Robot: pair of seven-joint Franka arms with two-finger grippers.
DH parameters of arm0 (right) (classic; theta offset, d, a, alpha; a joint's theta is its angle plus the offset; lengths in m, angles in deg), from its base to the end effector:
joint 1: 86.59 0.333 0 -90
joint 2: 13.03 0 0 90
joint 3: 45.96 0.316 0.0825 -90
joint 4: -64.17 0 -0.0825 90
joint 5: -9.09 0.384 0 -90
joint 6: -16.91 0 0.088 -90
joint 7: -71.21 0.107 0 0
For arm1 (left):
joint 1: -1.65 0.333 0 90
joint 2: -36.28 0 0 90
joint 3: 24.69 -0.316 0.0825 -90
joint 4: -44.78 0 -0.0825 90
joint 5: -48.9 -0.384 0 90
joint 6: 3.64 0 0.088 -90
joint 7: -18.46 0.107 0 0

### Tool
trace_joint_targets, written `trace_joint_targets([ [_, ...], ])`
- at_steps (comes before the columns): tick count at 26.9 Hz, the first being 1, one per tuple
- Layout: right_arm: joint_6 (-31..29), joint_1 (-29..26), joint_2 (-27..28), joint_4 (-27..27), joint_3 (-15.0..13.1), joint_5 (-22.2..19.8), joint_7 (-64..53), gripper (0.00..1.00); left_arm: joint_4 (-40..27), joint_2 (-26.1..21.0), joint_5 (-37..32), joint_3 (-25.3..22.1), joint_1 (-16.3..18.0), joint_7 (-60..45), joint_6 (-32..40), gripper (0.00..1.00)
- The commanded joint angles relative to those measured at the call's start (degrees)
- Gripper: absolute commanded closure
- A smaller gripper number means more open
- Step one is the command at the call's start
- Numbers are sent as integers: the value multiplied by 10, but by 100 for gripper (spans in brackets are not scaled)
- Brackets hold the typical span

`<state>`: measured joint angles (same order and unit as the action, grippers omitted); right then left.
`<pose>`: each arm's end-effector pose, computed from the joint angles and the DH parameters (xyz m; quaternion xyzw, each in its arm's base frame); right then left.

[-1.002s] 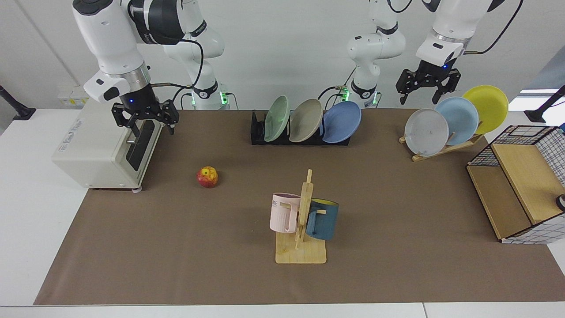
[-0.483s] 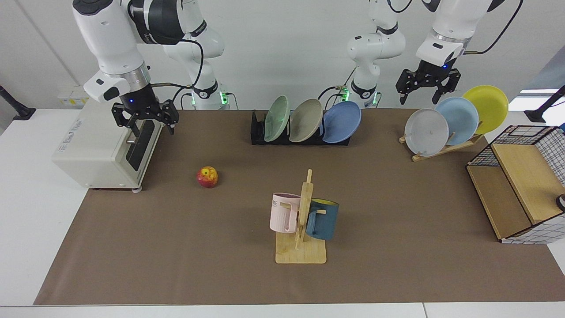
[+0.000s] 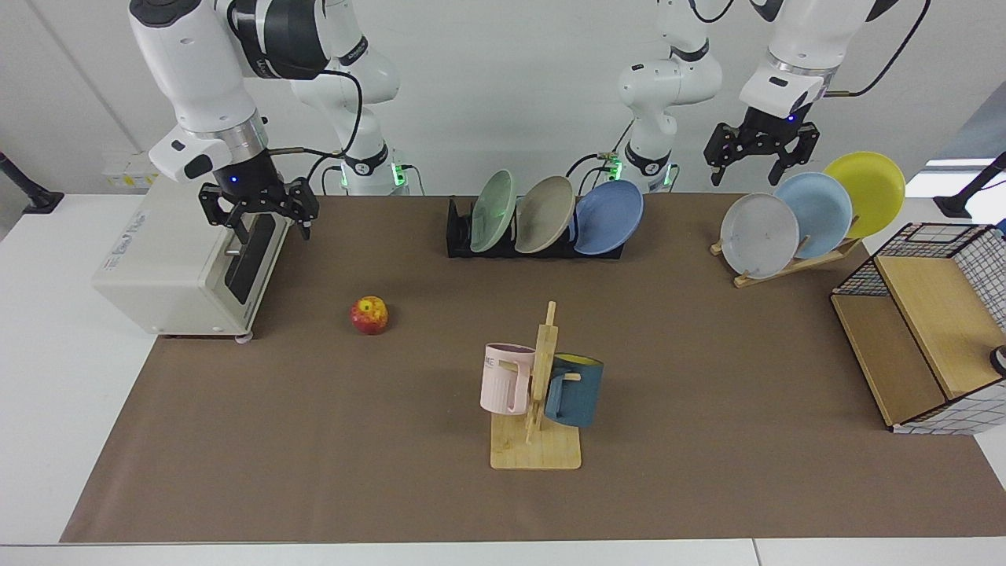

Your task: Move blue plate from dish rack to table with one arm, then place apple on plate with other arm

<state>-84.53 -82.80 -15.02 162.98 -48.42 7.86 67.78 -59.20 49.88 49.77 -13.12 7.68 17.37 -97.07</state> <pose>0.5588 0.0107 0.5884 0.9982 0.0432 0.0401 0.0106 0.4819 -0.0599 0.6347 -0.9989 0.0364 -0.0251 0.0146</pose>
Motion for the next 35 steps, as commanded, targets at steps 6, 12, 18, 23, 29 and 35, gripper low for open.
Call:
trace_joint_targets([
  [6,-1,-1,-2,1,16,3,8,0,-1,4,4,4,-1,5,3,0],
  [12,16,2,-13,11,21,12,3,0,-32,25,-5,35,-4,-4,2,0],
  [18,4,21,-38,77,21,32,20,0,-96,67,-28,78,-3,-44,-18,0],
  [23,-39,44,-43,137,21,32,59,0,-168,110,-30,114,-3,-73,-52,0],
  [29,-115,46,-32,199,21,31,81,0,-286,153,-61,214,-4,-177,-124,0],
  [35,-188,46,-3,238,21,31,96,0,-344,169,-61,229,-5,-182,-163,0],
])
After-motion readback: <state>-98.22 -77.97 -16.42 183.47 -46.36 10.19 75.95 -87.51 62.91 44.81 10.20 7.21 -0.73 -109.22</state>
